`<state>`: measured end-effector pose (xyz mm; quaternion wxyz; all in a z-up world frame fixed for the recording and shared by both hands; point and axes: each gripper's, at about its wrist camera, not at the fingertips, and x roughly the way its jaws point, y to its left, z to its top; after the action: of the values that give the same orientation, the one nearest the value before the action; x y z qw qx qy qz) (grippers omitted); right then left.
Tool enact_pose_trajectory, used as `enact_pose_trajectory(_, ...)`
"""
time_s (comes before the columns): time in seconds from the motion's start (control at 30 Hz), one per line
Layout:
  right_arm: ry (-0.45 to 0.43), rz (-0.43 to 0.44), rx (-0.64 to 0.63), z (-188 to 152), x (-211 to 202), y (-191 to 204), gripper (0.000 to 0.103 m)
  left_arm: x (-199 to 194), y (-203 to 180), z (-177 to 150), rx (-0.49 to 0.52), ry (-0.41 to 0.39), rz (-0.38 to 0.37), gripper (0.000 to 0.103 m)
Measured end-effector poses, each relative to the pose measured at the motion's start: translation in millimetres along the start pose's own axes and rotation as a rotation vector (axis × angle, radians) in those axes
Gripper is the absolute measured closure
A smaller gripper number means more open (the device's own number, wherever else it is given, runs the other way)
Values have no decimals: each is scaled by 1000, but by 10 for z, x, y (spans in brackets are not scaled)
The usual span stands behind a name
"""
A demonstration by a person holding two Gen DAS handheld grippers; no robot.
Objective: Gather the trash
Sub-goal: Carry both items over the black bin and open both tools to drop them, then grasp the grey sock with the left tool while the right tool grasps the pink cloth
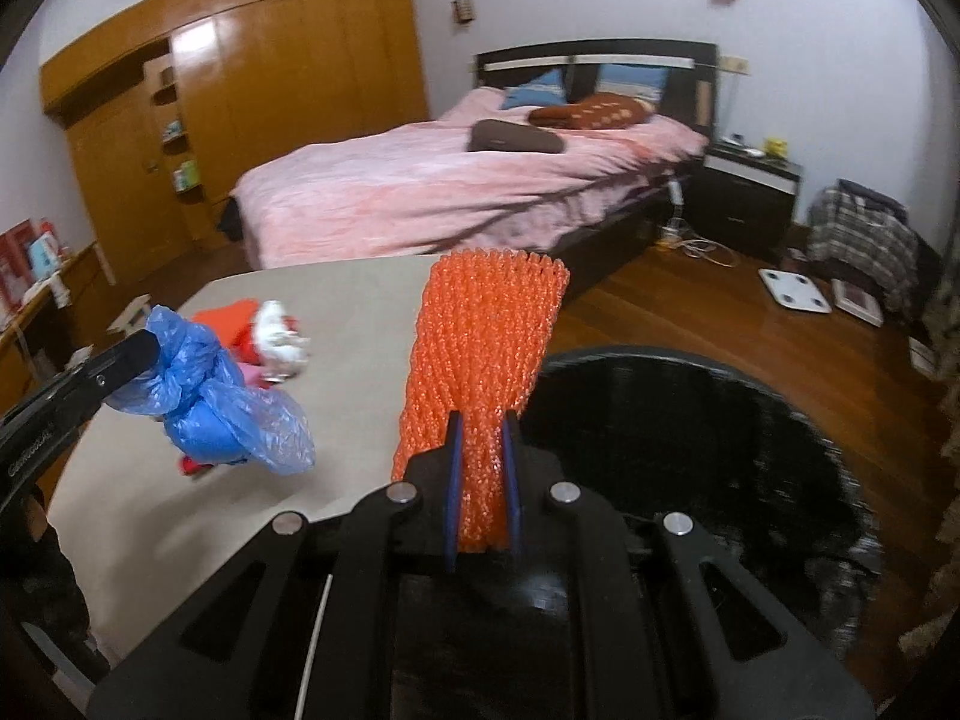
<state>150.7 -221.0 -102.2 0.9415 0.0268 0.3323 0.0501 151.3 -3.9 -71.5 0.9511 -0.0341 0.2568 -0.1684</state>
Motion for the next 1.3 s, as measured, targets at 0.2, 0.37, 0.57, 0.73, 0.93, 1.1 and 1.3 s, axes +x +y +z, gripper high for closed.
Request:
enact_pose_trajectory(0.2,-2,-92,42,-107,-99,-419,92,264,-471,51,27,13,-107,103)
enact_pose_trajectory(0.37,0,-153,82,-202,-150,-718,91,489,-803,50,40,36,-184,103)
enact_pose_trajectory(0.57,14,-202,116,-310,-158,-924,81,755,-1062,-10,56,87,-254,101)
enact_pose_trajectory(0.73,8,-228,130,-367,-154,-1001,55,828,-1039,-66,44,115,-246,60)
enact_pose_trajectory(0.93,-29,-249,118,-349,-188,-925,10,743,-783,-115,38,100,-146,46)
enact_pose_trajectory(1.1,-47,-209,101,-234,-147,-736,6,563,-444,-119,34,75,-33,32)
enact_pose_trajectory(1.3,-46,-105,79,-119,29,-301,6,293,43,-159,13,39,120,24)
